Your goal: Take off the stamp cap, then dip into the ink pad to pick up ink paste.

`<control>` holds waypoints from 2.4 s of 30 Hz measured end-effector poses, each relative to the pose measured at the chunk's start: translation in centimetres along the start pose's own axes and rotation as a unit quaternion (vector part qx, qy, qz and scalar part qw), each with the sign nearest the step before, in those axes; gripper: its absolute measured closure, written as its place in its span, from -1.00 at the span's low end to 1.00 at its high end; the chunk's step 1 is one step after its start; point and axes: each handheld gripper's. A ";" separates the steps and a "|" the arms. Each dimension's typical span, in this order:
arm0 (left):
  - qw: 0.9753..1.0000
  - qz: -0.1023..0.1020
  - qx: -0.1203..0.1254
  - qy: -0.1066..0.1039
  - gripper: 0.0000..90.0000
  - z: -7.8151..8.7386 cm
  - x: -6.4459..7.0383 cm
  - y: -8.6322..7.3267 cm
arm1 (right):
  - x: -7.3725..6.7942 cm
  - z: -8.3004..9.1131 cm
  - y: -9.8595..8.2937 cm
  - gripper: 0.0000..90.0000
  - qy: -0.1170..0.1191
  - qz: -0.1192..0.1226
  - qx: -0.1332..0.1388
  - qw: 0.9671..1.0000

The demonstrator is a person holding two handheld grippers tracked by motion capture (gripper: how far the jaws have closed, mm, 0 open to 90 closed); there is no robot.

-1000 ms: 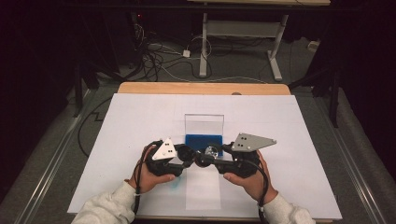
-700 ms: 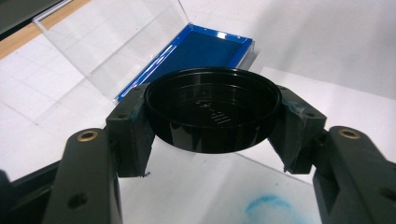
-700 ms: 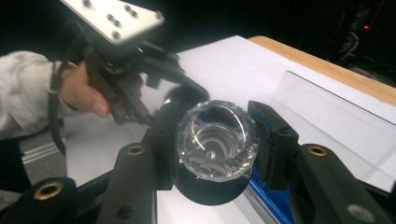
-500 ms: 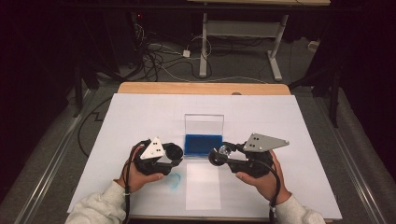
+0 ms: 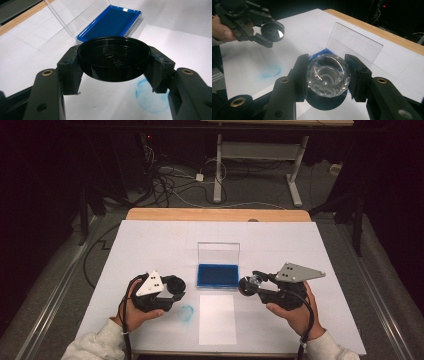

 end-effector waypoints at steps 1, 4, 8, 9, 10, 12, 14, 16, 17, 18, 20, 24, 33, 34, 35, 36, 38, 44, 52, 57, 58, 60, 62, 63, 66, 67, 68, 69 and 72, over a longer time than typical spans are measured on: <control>1.000 0.000 0.000 0.000 -0.18 0.0 0.0 0.0 | 0.0 0.0 0.0 0.27 0.000 0.000 0.000 1.000; 1.000 0.004 0.000 0.002 -0.18 0.5 -0.1 -0.5 | 0.3 0.5 -0.2 0.27 -0.009 0.002 -0.004 1.000; 1.000 0.005 -0.007 0.005 -0.18 1.0 -0.1 -1.2 | 0.7 0.9 -0.5 0.27 -0.017 -0.004 -0.006 1.000; 1.000 0.002 -0.010 0.006 -0.18 1.1 -0.1 -1.4 | 0.8 1.0 -0.5 0.27 -0.017 -0.005 -0.006 1.000; 1.000 0.005 -0.012 0.006 -0.18 1.3 -0.1 -1.7 | 0.9 1.0 -0.5 0.27 -0.018 -0.006 -0.006 1.000; 1.000 0.009 -0.014 0.008 -0.18 1.5 -0.2 -2.0 | 1.0 1.2 -0.6 0.27 -0.020 -0.007 -0.006 1.000; 1.000 0.014 -0.013 0.007 -0.18 1.6 -0.2 -2.2 | 1.2 1.2 -0.6 0.27 -0.021 -0.009 -0.006 1.000; 1.000 0.020 -0.013 0.007 -0.18 1.8 -0.2 -2.4 | 1.4 1.3 -0.7 0.27 -0.022 -0.013 -0.006 1.000; 1.000 0.024 -0.012 0.007 -0.18 1.8 -0.2 -2.6 | 1.4 1.3 -0.7 0.27 -0.022 -0.013 -0.006 1.000; 1.000 0.028 -0.012 0.006 -0.18 1.9 -0.2 -2.7 | 1.5 1.3 -0.7 0.27 -0.023 -0.012 -0.007 1.000; 0.999 0.038 -0.011 0.004 -0.18 1.9 -0.1 -2.9 | 1.5 1.2 -0.7 0.27 -0.022 -0.015 -0.007 1.000; 0.999 0.047 -0.008 -0.001 -0.18 1.7 0.0 -3.0 | 1.6 1.0 -0.6 0.27 -0.024 -0.012 -0.012 1.000; 0.999 0.048 -0.008 -0.005 -0.18 1.5 0.1 -3.2 | 2.0 1.0 -0.6 0.27 -0.027 -0.017 -0.014 0.999; 0.999 0.041 -0.014 -0.003 -0.18 1.5 0.0 -3.2 | 2.0 1.1 -0.5 0.27 -0.027 -0.016 -0.011 0.999; 0.999 0.037 -0.016 -0.002 -0.18 1.6 0.0 -3.2 | 2.0 1.1 -0.5 0.27 -0.027 -0.016 -0.011 0.999; 0.999 0.042 -0.015 -0.001 -0.18 1.6 0.0 -3.3 | 2.1 1.0 -0.4 0.27 -0.027 -0.017 -0.010 0.999; 0.999 0.046 -0.016 0.000 -0.18 1.7 -0.1 -3.3 | 2.1 1.0 -0.3 0.27 -0.027 -0.017 -0.009 0.999; 0.999 0.044 -0.021 0.001 -0.18 1.5 -0.2 -3.4 | 2.3 1.1 0.0 0.27 -0.031 -0.014 -0.009 0.999; 0.999 0.041 -0.028 0.004 -0.18 1.7 0.0 -3.4 | 2.7 0.8 1.3 0.27 -0.027 -0.013 -0.009 1.000; 0.999 0.039 -0.028 0.005 -0.18 1.4 0.1 -3.1 | 2.5 -0.3 3.1 0.27 -0.022 0.010 -0.021 0.999; 0.999 0.032 -0.031 0.004 -0.18 1.4 0.2 -3.1 | 2.5 -0.3 3.1 0.27 -0.022 0.010 -0.021 0.999; 0.999 0.031 -0.033 0.002 -0.18 1.4 0.2 -3.2 | 2.6 -1.2 3.7 0.27 -0.013 0.007 -0.030 0.999; 0.999 0.032 -0.032 0.002 -0.18 1.5 0.1 -3.2 | 2.6 -2.6 4.4 0.27 -0.005 0.008 -0.048 0.999; 0.999 0.036 -0.030 0.003 -0.18 1.5 0.1 -3.2 | 2.6 -2.6 4.4 0.27 -0.005 0.008 -0.048 0.999; 0.999 0.044 -0.027 0.009 -0.18 1.5 0.1 -3.2 | 2.5 -3.9 5.0 0.27 0.003 0.016 -0.060 0.998; 0.998 0.047 -0.028 0.010 -0.18 1.5 0.0 -3.2 | 2.5 -4.5 5.2 0.27 0.009 0.016 -0.064 0.998; 0.998 0.049 -0.028 0.011 -0.18 1.5 0.0 -3.3 | 2.6 -5.4 5.5 0.27 0.014 0.019 -0.070 0.997; 0.998 0.051 -0.029 0.008 -0.18 1.5 -0.1 -3.3 | 2.6 -5.4 5.5 0.27 0.014 0.019 -0.070 0.997; 0.998 0.052 -0.028 0.010 -0.18 1.6 -0.1 -3.3 | 2.6 -7.3 6.0 0.27 0.022 0.023 -0.083 0.996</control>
Point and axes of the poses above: each handheld gripper's, and its own axes: z roughly backward along the jaws, y roughly out of its top, x roughly to its right, and after that the axes turned 10 degrees about y, right-handed
